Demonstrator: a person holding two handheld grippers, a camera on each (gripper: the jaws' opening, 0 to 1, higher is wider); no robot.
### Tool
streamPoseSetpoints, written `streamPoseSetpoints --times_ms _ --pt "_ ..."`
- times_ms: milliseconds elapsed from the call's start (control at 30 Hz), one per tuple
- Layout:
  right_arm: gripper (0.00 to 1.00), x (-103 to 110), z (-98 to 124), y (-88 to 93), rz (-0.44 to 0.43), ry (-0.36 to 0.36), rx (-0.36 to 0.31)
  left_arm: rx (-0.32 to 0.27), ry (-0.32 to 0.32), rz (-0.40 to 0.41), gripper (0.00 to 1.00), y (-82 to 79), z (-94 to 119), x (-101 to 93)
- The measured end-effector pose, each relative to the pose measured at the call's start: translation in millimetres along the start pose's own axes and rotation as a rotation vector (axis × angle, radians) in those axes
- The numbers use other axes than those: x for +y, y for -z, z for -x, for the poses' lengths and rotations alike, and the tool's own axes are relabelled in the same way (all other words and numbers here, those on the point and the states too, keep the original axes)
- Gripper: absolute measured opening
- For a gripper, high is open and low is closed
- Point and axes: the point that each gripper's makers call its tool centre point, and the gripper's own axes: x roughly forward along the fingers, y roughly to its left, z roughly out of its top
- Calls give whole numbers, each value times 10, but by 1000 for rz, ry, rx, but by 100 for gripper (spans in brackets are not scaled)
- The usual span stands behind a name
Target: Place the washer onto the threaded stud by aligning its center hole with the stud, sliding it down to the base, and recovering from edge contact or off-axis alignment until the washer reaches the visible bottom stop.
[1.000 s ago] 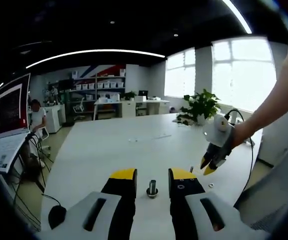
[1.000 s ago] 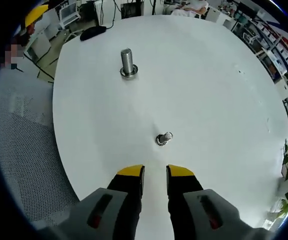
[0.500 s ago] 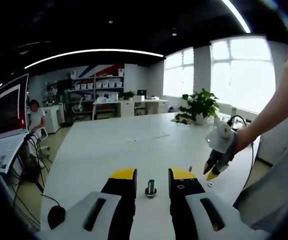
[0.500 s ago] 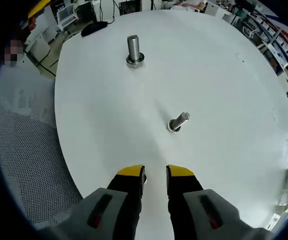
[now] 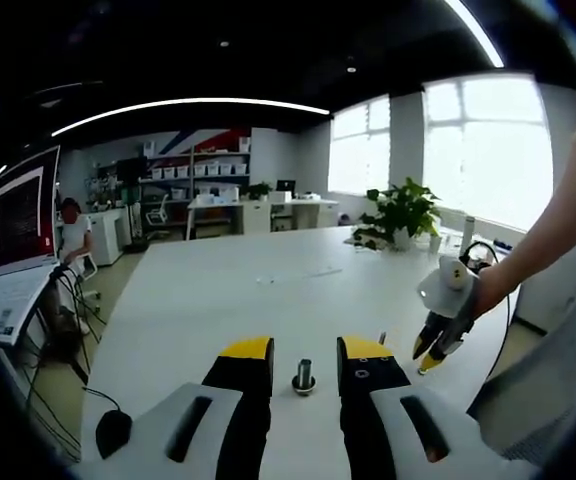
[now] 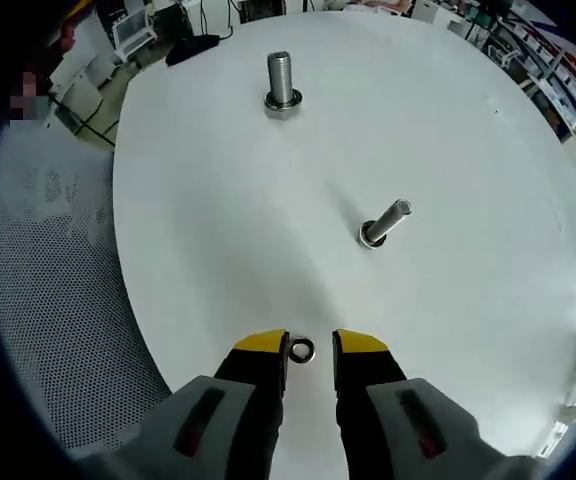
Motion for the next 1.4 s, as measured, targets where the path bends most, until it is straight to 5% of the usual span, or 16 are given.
streamPoseSetpoints --times_ms 1400 --pt "17 61 -53 126 2 3 -1 4 -1 5 23 15 -4 7"
